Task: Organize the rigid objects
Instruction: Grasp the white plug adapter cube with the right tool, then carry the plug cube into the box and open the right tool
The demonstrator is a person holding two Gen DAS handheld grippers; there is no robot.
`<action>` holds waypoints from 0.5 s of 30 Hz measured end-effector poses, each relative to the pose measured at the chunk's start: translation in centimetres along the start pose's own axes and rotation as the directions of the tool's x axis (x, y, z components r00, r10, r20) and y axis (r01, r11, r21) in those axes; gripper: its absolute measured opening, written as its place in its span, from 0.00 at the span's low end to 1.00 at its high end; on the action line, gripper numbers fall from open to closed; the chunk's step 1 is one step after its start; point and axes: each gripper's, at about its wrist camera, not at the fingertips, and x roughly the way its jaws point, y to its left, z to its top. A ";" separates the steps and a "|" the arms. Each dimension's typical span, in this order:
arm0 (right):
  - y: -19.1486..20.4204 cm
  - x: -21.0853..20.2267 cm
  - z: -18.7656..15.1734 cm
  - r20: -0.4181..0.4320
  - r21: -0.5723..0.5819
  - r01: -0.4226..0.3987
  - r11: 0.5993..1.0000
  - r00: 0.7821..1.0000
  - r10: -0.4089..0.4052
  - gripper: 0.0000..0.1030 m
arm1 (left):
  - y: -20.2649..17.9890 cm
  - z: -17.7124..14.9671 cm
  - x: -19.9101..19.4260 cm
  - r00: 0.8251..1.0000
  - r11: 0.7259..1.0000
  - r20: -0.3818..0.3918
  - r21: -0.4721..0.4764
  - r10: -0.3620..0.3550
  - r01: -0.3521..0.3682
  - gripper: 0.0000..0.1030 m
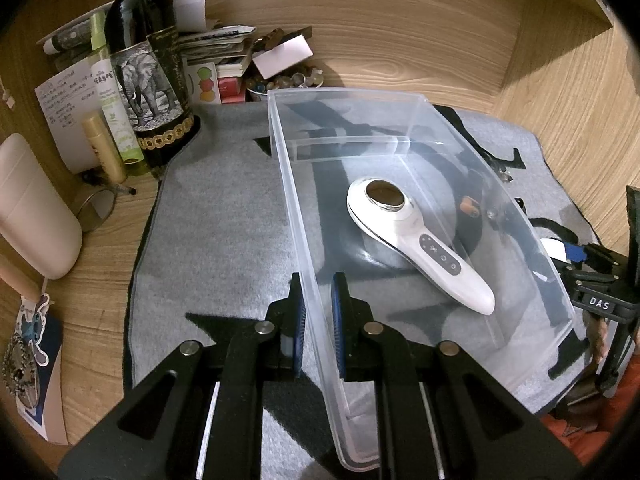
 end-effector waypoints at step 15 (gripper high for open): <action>1.5 -3.0 1.3 0.109 -0.073 0.011 0.997 0.994 -0.003 0.51 | 0.0 -0.1 -0.2 1.000 1.000 0.000 -0.001 -0.001 0.001 0.11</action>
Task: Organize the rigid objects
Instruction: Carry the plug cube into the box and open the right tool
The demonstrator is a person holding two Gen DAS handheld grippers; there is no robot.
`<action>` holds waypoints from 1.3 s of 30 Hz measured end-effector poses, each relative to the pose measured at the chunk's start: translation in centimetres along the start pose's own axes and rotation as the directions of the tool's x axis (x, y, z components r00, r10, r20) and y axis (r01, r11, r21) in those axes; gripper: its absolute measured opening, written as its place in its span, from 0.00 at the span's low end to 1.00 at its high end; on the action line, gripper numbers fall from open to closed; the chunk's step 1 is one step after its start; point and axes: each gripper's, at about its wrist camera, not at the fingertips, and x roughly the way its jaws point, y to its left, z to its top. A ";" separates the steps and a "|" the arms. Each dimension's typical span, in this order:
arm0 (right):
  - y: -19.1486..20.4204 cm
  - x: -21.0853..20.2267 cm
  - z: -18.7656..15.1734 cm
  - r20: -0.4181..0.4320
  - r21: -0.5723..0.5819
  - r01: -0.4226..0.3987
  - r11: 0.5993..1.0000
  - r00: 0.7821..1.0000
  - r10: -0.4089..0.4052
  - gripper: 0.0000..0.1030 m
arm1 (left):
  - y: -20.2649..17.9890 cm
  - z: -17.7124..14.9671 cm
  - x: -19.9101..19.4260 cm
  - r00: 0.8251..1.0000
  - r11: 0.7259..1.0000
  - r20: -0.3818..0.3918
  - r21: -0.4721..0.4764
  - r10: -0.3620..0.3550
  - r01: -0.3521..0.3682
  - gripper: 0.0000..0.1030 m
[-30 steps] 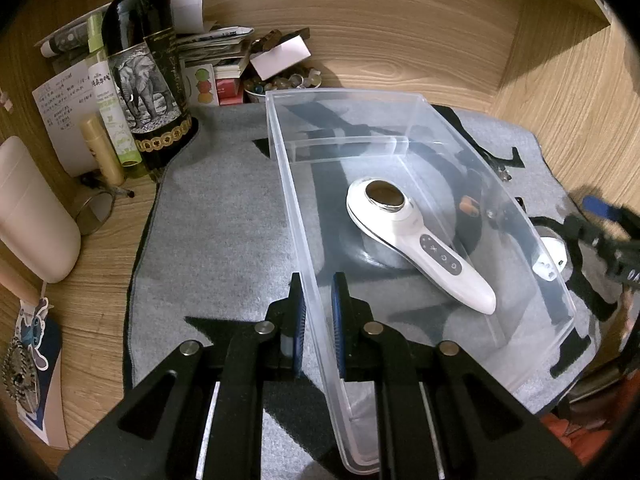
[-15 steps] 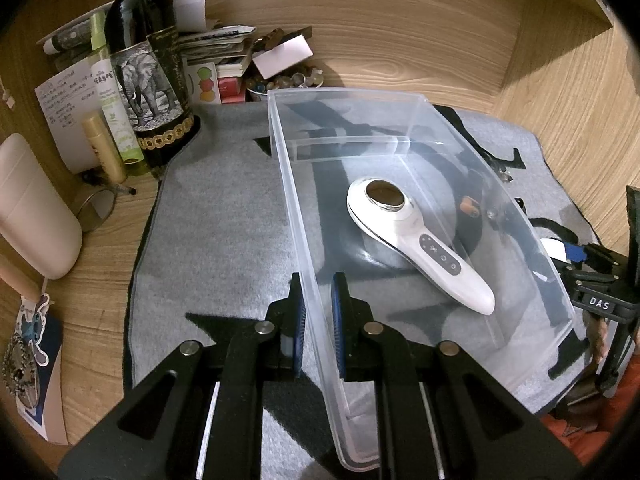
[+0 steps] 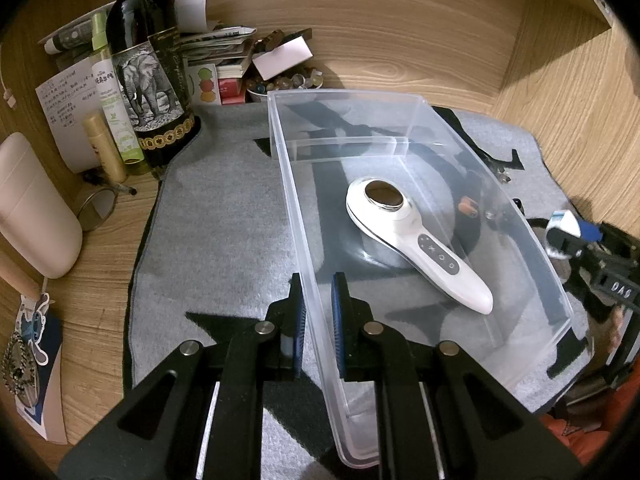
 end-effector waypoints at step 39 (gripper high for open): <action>10.1 7.0 10.2 0.005 -0.278 -0.108 0.955 0.993 0.114 0.51 | -0.4 0.3 -0.2 1.000 1.000 -0.005 -0.018 -0.015 0.014 0.11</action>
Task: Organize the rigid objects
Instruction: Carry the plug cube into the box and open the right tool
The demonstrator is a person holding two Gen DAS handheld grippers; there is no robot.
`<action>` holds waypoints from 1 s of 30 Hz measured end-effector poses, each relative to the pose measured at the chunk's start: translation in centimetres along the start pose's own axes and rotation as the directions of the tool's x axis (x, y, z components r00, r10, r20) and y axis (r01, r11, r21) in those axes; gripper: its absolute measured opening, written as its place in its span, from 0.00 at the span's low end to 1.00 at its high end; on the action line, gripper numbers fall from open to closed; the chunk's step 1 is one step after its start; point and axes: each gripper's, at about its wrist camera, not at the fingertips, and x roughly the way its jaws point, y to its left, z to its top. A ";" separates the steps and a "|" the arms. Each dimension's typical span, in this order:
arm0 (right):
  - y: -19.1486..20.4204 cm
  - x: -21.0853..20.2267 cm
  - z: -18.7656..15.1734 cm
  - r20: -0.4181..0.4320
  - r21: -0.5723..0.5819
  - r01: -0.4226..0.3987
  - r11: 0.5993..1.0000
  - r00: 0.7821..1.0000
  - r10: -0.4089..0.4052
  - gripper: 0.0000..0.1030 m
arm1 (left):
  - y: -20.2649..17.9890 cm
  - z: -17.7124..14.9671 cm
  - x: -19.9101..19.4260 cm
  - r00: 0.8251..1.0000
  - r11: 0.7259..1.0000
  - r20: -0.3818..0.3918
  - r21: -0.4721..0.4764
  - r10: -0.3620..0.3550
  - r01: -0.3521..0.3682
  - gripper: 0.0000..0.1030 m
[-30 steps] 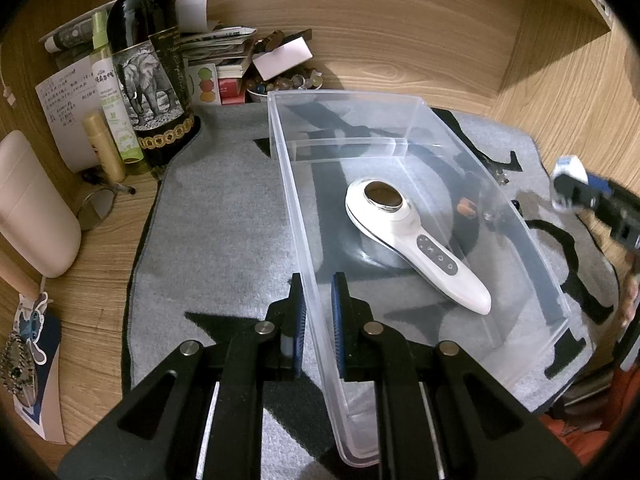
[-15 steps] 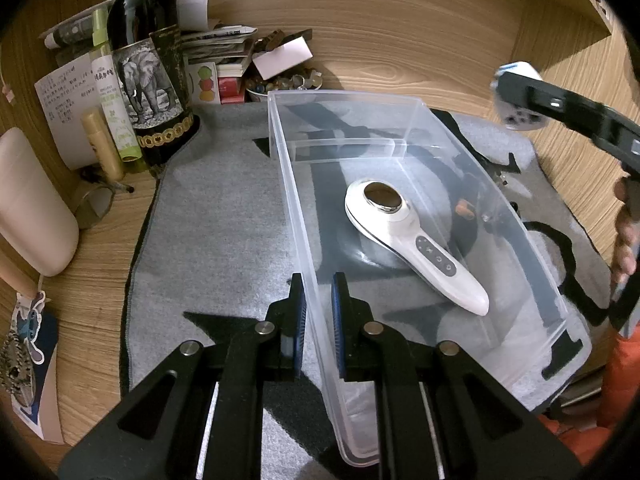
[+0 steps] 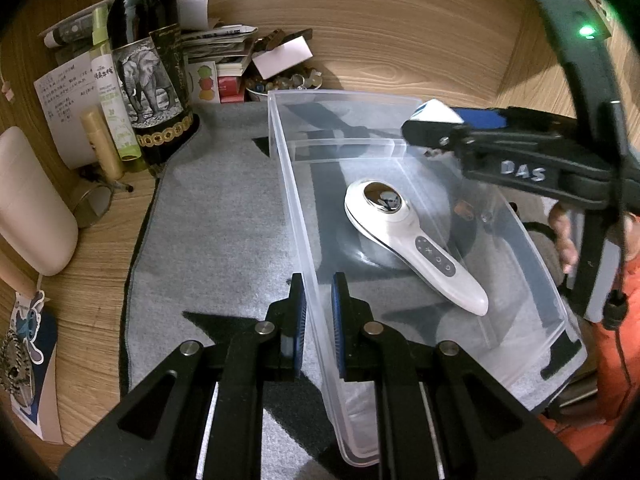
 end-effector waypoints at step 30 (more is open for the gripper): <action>0.9 0.4 0.5 -0.065 -0.029 -0.037 0.999 0.997 0.035 0.54 | 0.1 0.1 0.0 1.000 1.000 0.000 -0.002 -0.004 0.004 0.11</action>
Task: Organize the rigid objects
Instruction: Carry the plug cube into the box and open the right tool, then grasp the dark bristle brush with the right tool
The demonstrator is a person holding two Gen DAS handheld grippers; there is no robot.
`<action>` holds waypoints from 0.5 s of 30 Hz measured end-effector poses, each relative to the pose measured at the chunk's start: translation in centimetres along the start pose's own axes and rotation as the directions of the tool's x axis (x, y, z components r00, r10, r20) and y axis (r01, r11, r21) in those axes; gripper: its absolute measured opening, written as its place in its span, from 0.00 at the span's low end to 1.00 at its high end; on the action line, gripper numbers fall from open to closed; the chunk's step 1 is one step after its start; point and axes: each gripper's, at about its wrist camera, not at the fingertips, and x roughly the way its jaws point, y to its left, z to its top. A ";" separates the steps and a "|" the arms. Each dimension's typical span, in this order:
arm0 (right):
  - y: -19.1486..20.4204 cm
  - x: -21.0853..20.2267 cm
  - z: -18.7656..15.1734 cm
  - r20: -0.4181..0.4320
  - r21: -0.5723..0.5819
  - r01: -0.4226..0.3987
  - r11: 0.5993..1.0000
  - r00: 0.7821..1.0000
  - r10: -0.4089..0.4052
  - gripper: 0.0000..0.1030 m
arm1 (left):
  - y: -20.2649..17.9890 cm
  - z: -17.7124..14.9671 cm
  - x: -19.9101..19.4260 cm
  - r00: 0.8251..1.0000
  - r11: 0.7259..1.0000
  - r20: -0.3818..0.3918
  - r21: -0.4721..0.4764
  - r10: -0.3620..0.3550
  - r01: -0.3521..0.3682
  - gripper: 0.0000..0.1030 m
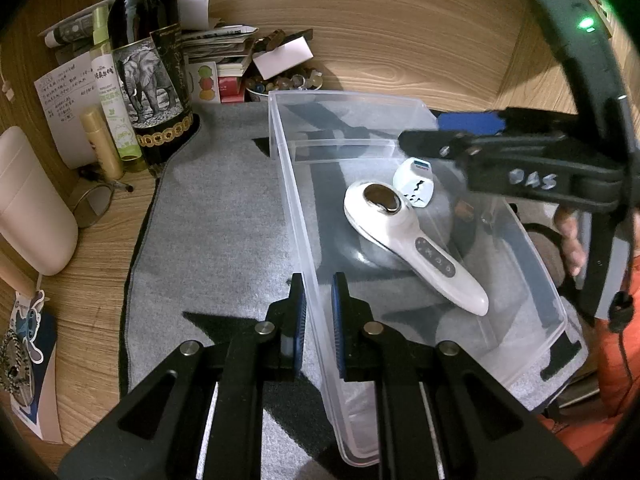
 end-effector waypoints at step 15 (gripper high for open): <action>-4.2 -8.2 -0.9 0.188 0.127 0.095 0.987 0.975 -0.118 0.68 | 0.2 0.1 0.1 1.000 1.000 0.000 -0.001 -0.002 0.002 0.11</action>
